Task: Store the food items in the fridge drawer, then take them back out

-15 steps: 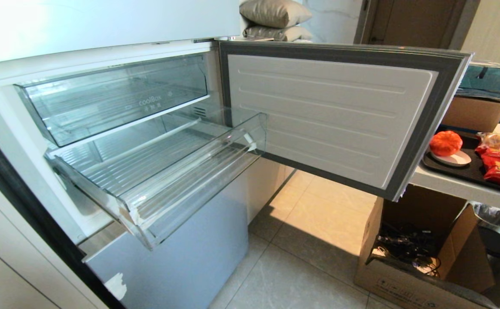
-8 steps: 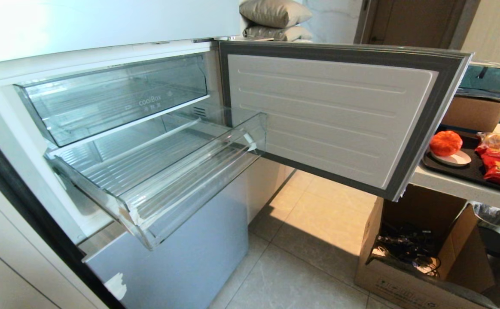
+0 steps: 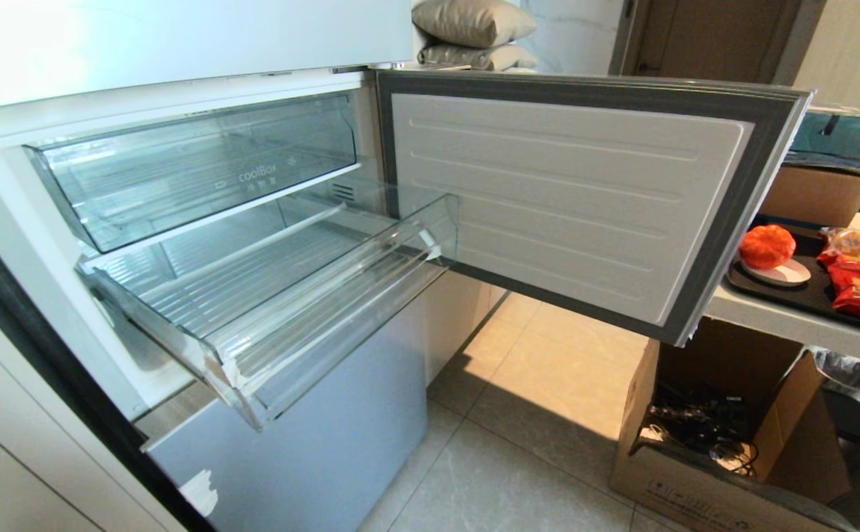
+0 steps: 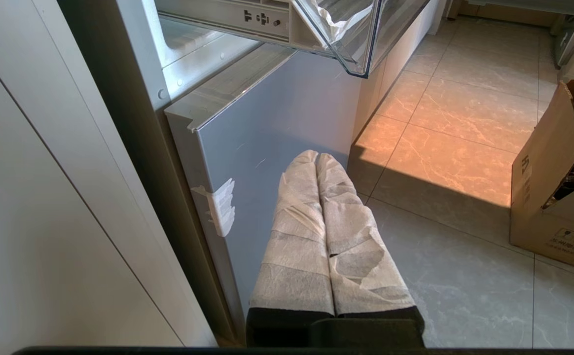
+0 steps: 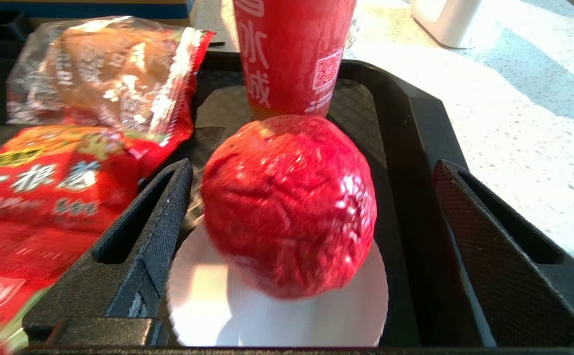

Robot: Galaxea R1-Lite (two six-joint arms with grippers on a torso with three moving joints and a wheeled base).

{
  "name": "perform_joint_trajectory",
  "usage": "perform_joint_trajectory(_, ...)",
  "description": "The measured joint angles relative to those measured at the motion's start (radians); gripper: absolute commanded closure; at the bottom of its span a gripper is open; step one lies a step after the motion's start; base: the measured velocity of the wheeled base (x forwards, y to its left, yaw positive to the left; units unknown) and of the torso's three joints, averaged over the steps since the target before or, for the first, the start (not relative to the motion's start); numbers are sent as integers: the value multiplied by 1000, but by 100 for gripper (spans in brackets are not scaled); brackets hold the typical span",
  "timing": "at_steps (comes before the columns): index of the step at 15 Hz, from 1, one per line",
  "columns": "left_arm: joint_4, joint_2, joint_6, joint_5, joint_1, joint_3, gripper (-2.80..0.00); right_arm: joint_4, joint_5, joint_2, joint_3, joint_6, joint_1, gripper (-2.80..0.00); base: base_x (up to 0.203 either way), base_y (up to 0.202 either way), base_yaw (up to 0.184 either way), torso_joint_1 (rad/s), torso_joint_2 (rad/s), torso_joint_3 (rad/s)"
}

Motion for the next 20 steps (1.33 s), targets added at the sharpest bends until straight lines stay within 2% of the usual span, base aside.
perform_joint_trajectory(8, 0, 0, 0, 0, 0, 0, 0, -1, 4, 57, -35, 2, 1, -280, 0, 0, 0, 0, 0, 0)
perform_joint_trajectory(9, 0, 0, 0, 0, 0, 0, 0, 0, 4, 62, -37, 2, 2, 0, 0, 0, 0, 0, 0, 0)
perform_joint_trajectory(16, 0, 0, 0, 0, 0, 0, 0, 1, 2, 67, -46, 14, 12, 0, 0, 0, 0, 0, 0, 0)
perform_joint_trajectory(20, 0, 0, 0, 0, 0, 0, 0, 5, -2, -89, 105, 31, 4, 0, 0, 0, 0, 0, 0, 0)
